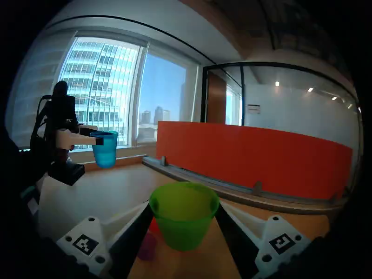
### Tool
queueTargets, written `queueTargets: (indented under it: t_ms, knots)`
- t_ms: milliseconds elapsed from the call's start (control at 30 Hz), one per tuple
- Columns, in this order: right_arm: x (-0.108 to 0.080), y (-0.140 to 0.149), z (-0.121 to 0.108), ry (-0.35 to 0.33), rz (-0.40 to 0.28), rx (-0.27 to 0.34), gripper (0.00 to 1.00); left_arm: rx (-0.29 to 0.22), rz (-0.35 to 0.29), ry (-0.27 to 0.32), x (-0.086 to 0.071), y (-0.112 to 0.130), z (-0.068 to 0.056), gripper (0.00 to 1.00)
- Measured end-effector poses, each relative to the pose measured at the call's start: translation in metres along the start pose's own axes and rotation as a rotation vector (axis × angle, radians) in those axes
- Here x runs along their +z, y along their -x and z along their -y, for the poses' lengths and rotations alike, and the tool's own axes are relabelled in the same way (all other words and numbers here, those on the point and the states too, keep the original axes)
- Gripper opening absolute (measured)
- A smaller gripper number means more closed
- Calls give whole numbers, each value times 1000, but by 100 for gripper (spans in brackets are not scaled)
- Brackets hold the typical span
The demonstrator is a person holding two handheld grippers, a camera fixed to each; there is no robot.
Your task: Pour water
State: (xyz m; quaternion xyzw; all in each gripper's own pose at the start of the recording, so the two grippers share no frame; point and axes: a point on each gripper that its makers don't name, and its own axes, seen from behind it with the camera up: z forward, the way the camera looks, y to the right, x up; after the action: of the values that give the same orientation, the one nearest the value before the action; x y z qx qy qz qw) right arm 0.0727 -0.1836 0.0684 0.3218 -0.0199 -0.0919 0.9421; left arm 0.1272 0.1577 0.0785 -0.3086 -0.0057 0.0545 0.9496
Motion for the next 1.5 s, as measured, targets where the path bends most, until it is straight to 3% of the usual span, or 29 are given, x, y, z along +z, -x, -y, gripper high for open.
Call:
queueTargets:
  t_ms: [500, 967, 1500]
  knots:
    - [1, -9, 10, -46, -11, 17, 92, 2, -5, 9, 1, 1, -4, 89]
    - [10, -11, 56, -179, -10, 53, 91, 33, -34, 25, 4, -15, -11, 89]
    - [19, -3, 101, -297, 2, 53, 91, 158, -60, 9, 1, -34, -20, 89]
